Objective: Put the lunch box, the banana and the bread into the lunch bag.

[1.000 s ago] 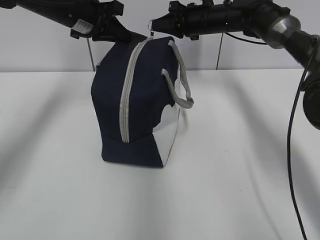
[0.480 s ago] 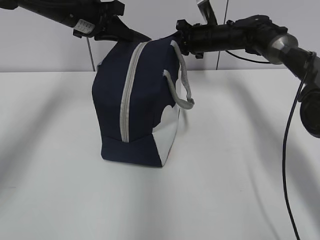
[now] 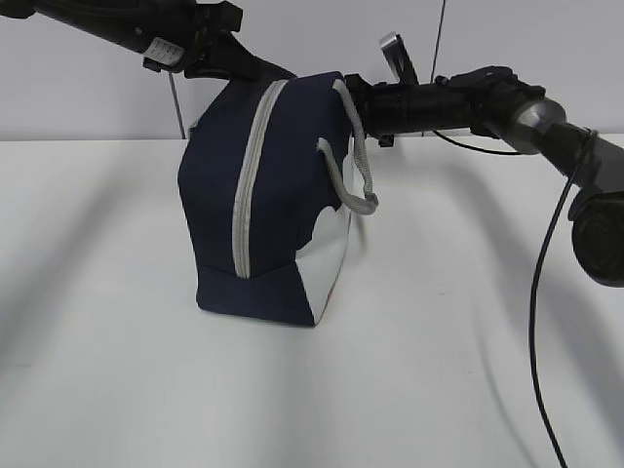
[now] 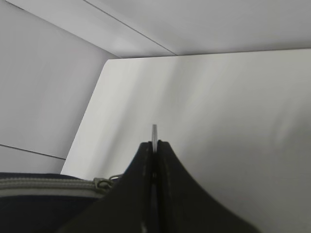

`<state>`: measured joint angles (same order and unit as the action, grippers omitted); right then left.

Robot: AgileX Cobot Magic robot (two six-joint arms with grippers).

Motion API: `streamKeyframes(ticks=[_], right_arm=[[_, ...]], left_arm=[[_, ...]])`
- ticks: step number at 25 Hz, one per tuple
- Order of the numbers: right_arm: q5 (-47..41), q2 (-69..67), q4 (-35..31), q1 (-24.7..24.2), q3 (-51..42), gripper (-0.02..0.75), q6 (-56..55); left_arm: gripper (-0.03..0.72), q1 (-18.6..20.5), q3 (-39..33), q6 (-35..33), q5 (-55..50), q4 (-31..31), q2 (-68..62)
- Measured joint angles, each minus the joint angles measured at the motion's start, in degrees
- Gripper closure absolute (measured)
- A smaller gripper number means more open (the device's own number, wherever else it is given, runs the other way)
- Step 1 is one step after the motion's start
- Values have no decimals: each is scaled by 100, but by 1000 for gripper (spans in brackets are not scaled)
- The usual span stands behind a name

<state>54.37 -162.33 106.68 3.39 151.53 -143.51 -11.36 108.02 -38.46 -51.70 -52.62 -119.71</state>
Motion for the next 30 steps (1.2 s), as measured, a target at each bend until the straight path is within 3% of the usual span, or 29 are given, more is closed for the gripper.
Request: streamKeyframes(ticks=[12, 15, 20, 23, 30], right_arm=[[0, -5, -19, 0, 0, 739, -24], [-13, -5, -34, -24, 0, 679, -31], [-176, -14, -121, -47, 67, 538, 20], [-343, -14, -178, -47, 67, 508, 55], [-137, -14, 108, -47, 631, 496, 302]], left_arm=[[652, 0, 0, -12, -6, -8, 0], [545, 0, 0, -24, -6, -55, 0], [204, 0, 24, -26, 8, -171, 80], [141, 0, 42, -26, 5, -188, 93], [124, 5, 47, -26, -5, 74, 212]])
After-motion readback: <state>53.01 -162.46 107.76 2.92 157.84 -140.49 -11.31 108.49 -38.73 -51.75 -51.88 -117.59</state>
